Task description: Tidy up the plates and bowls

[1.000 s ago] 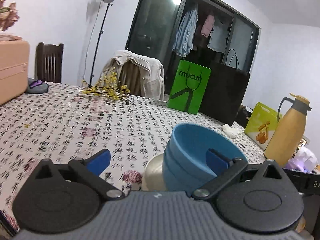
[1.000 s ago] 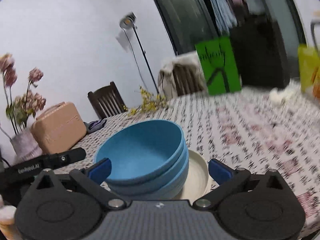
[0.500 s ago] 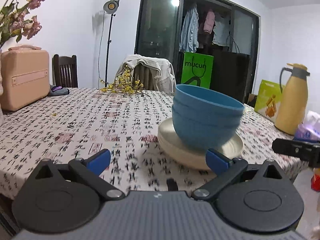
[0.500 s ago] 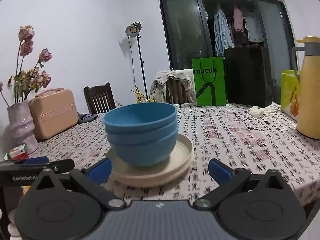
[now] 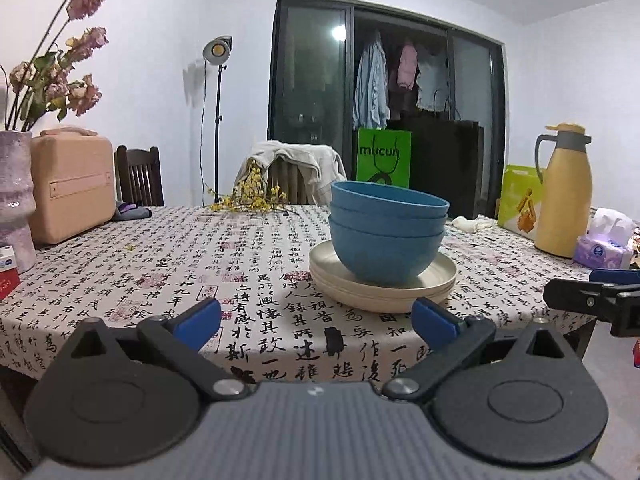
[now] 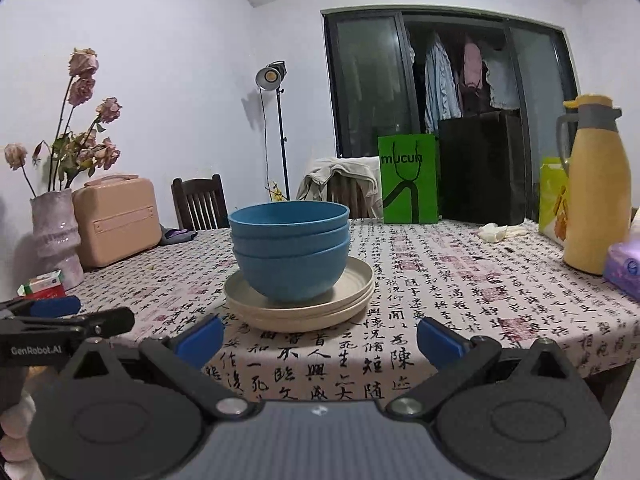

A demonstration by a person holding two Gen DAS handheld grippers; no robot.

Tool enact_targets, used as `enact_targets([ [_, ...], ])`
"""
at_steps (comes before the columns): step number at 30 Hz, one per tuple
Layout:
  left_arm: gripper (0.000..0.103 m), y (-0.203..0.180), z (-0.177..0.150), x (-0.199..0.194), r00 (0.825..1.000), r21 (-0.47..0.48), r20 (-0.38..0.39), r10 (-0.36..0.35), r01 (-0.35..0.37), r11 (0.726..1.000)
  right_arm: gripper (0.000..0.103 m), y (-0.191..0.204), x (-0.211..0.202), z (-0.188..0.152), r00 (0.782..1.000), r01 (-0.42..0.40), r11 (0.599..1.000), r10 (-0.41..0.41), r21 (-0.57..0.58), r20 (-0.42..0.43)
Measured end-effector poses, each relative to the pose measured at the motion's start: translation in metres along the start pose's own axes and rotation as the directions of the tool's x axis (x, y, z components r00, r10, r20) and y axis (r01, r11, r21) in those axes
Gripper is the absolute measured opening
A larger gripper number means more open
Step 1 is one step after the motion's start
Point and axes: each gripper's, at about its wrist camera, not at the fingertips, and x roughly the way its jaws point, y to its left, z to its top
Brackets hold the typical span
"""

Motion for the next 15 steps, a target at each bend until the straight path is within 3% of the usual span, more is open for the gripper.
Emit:
enact_targets([
  [7,0.103,0.0,-0.003,-0.015,0.999,0.016,0.05,0.006,-0.006,1.0,0.103,-0.001,-0.012,-0.003,1.0,0.002,1.0,-0.002,-0.008,0.005],
  [15,0.103,0.002,-0.007,-0.019,0.999,0.022,0.053,0.002,-0.004,1.0,0.103,0.001,-0.008,-0.008,1.0,0.0,1.0,0.0,-0.01,-0.019],
])
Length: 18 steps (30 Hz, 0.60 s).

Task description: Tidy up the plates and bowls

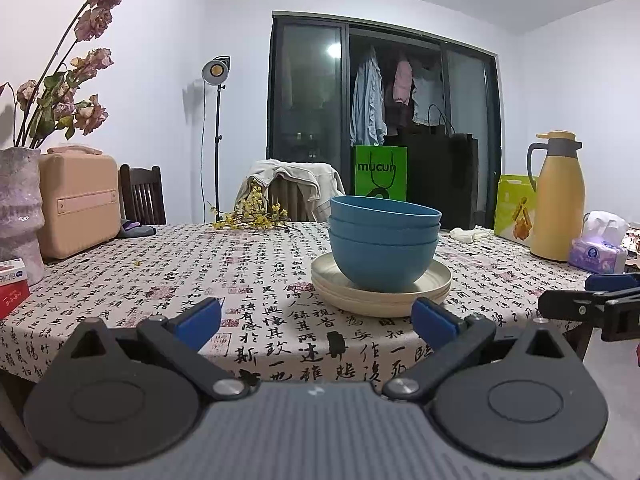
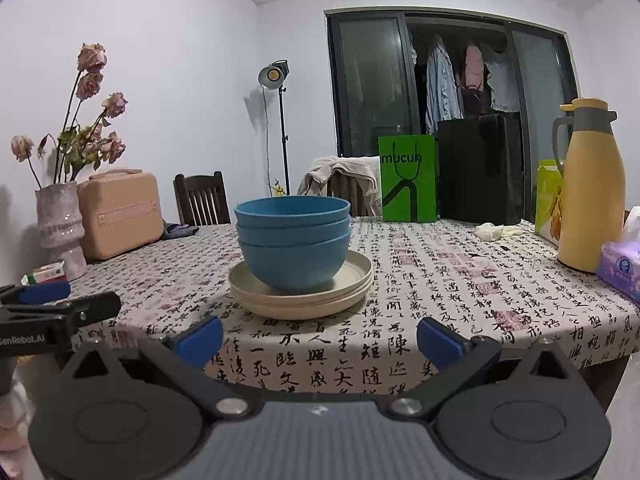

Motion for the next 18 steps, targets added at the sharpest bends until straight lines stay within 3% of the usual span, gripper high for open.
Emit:
enact_targets([
  [18,0.103,-0.001,-0.0006,0.001,1.0,0.009,-0.004,-0.005,0.005,1.0,0.103,-0.0018,0.0034,-0.0022,1.0,-0.007,1.0,0.007,0.003,-0.004],
])
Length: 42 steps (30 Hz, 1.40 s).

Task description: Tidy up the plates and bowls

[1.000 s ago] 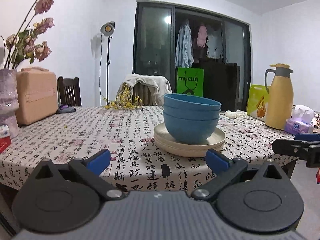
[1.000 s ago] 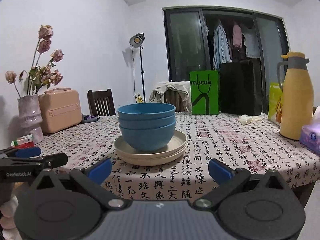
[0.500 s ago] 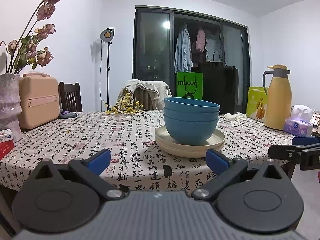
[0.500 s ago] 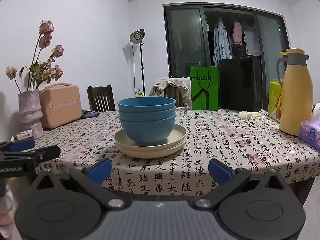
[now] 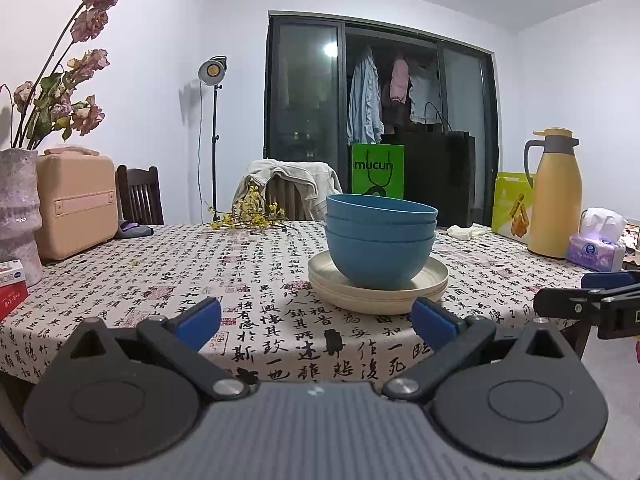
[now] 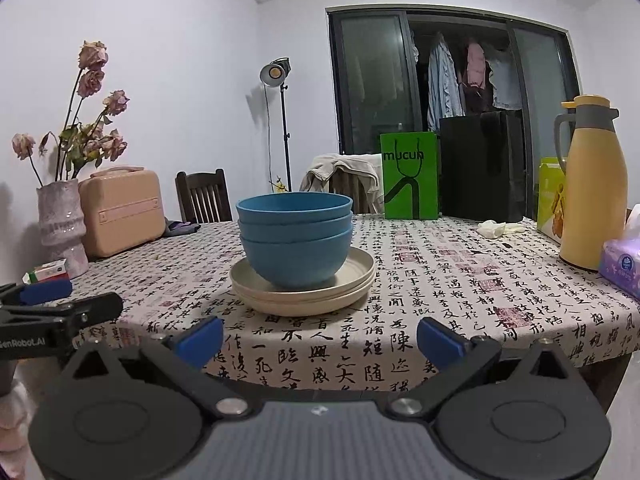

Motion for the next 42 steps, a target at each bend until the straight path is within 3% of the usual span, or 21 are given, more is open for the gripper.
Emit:
enact_targets([
  [24,0.103,0.0025,0.0007,-0.0022,1.0,-0.014,0.013,0.008,-0.008,1.0,0.103,0.004,-0.0014,0.0028,1.0,-0.01,1.0,0.01,-0.006,0.006],
  [42,0.103,-0.0001,-0.0012,-0.0038,1.0,0.007,0.009,-0.025,0.025,1.0,0.103,0.0054,-0.0006,0.0024,1.0,-0.012,1.0,0.012,-0.005,0.002],
])
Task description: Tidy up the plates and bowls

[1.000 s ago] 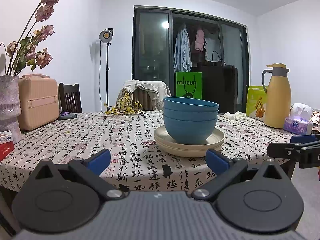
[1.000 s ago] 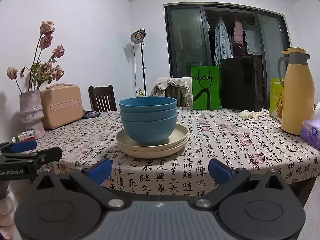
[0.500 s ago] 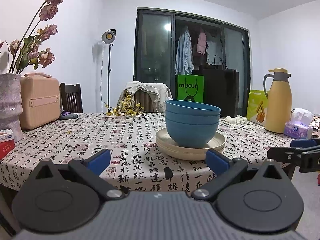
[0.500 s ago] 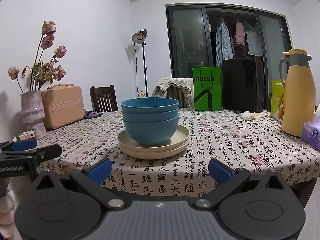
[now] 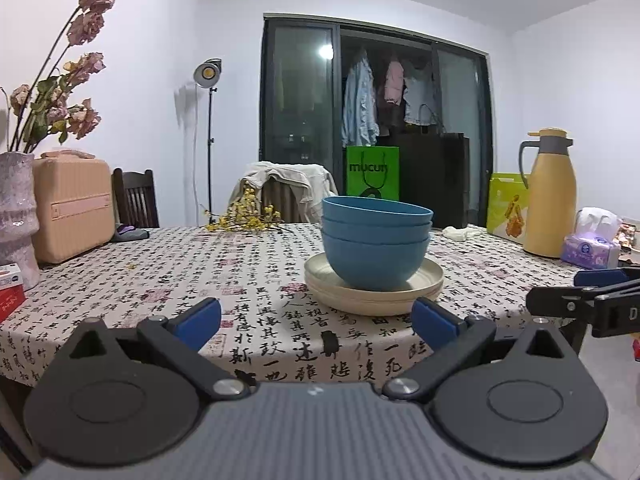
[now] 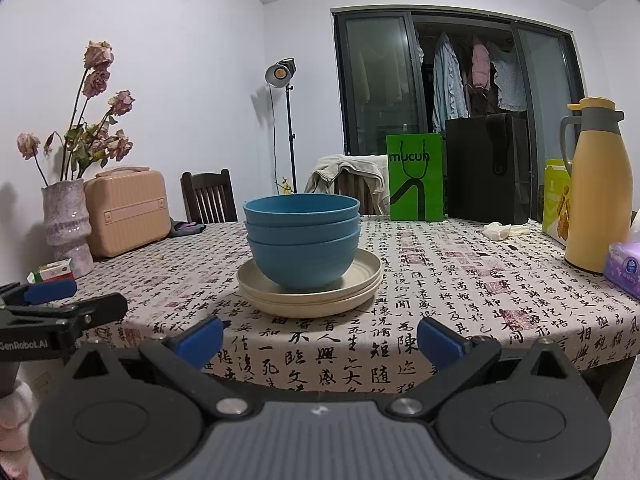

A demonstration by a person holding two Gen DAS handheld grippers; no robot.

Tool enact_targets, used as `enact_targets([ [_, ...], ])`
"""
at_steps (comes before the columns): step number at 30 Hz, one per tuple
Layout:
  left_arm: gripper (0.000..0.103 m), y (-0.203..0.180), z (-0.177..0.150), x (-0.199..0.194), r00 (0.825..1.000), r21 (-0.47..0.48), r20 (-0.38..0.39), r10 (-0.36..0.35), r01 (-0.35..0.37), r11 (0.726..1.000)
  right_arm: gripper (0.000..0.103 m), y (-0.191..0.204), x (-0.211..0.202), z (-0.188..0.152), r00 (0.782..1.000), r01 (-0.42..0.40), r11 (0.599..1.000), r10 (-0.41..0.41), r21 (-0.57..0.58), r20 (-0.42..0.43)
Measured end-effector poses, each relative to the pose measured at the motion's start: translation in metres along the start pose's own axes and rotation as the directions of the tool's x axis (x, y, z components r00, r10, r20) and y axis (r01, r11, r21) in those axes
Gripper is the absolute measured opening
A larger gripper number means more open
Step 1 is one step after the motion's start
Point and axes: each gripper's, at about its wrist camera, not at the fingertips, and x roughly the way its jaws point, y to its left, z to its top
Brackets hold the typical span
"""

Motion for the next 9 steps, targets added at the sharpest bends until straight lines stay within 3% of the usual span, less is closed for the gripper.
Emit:
enact_targets([
  [9,0.103,-0.0003,-0.0007,-0.0023,1.0,0.007,0.016,-0.004,0.004,1.0,0.103,-0.0001,0.0,-0.0007,1.0,-0.003,1.0,0.003,0.002,-0.002],
])
